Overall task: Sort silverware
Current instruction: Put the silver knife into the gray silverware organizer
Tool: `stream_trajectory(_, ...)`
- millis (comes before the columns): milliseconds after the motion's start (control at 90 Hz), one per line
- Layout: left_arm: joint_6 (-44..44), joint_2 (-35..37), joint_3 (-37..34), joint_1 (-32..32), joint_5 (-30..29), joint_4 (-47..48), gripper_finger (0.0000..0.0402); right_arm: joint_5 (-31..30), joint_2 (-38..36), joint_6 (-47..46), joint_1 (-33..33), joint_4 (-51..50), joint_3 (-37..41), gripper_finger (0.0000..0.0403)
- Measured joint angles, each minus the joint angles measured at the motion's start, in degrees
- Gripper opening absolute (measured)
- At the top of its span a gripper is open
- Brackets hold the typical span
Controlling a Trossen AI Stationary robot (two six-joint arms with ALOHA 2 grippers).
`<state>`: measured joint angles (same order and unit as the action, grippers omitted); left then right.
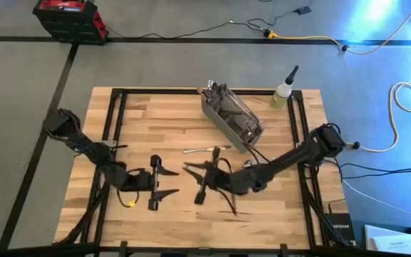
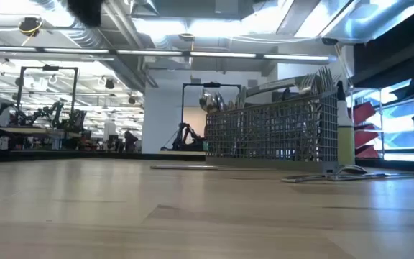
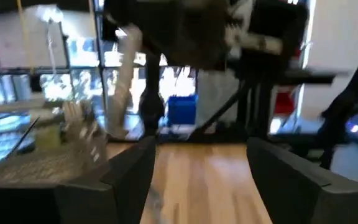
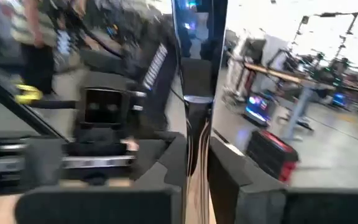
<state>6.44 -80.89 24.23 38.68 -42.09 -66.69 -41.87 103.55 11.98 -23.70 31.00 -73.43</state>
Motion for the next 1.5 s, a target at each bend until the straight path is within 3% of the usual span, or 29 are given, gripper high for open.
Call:
stream_trajectory(233, -2.02, 0.01, -5.13, -3.5, -0.58, 1.51, 0.0239, 7.95, -2.94, -4.09, 10.74, -8.9, 0.02, 0.0019)
stream_trajectory(400, -11.34, -0.02, -9.73, -10.83, 0.24, 8.43, 0.0239, 13.11, -2.99, -5.28, 19.31, -11.35, 0.03, 0.0019)
stream_trajectory(489, -11.75, -0.02, -11.49, -14.33, 2.89, 8.81, 0.0239, 16.81, -2.98, -8.08, 24.35, -13.63, 0.09, 0.0019)
stream_trajectory(656, -9.15, -0.02, -12.67, -18.9, 5.95, 9.39, 0.0239, 16.88, -2.97, -16.35, 31.3, -6.82, 5.55, 0.0019)
stream_trajectory(933, -6.06, -0.03, -12.65, -20.63, 8.49, 13.46, 0.0239, 4.2, -3.04, -22.54, 34.36, -3.64, 13.3, 0.0019)
stream_trajectory(1167, -4.35, -0.06, -12.66, -20.75, 8.51, 15.75, 0.0239, 3.65, -3.59, -22.27, 32.57, 1.58, 13.66, 0.0019)
stream_trajectory(1500, -1.64, -0.06, -12.64, -21.63, 8.5, 17.82, 0.0239, -6.03, -14.9, -22.0, 28.5, -11.89, 13.59, 0.0019)
